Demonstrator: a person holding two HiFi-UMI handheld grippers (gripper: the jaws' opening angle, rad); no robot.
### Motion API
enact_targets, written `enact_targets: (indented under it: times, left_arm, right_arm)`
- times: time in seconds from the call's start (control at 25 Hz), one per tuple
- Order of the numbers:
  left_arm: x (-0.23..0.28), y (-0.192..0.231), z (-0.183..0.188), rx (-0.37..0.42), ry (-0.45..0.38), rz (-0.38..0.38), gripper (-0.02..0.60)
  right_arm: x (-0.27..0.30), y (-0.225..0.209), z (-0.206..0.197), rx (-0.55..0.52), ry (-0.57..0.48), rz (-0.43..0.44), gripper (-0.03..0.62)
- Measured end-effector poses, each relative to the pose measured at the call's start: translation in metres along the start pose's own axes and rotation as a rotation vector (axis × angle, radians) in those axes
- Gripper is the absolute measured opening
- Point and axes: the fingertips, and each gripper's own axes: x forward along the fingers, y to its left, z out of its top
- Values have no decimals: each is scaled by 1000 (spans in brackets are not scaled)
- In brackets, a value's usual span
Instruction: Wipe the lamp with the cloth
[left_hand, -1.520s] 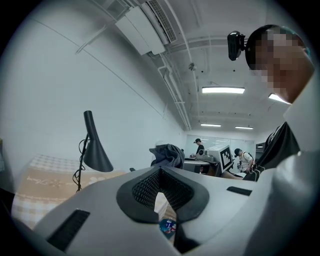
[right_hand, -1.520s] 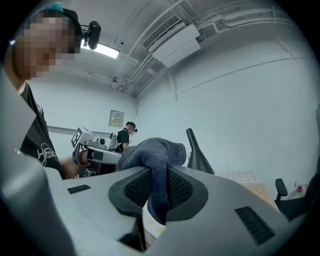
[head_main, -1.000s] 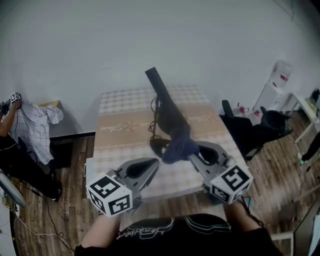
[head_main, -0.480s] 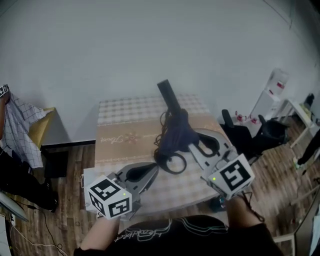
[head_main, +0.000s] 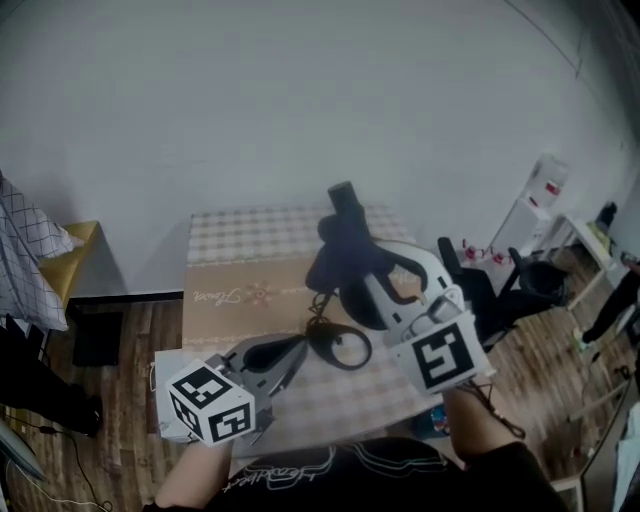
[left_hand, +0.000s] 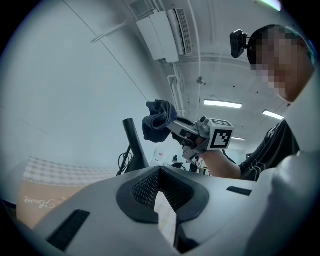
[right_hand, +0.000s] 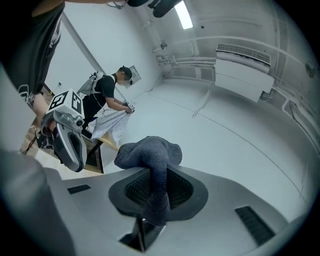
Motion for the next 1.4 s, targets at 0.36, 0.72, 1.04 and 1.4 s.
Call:
enact_targets:
  times: [0.36,0.72,1.04,1.4]
  left_arm:
    - [-3,27,-5,-19,-7,18,-2]
    - [0,42,-8,-18,3,27,-2]
    - [5,44,-16,-37,17,26,-2]
    - [10,48,-25,-67,27,28,-2]
  right_arm:
    - [36,-15,14,-239,9,-84,57]
    - [70,-31,6,-418,45,-139,57]
    - [87,-23,-27,-344,99,-90,57]
    - [91,-7,-53,-325,140,-45,57]
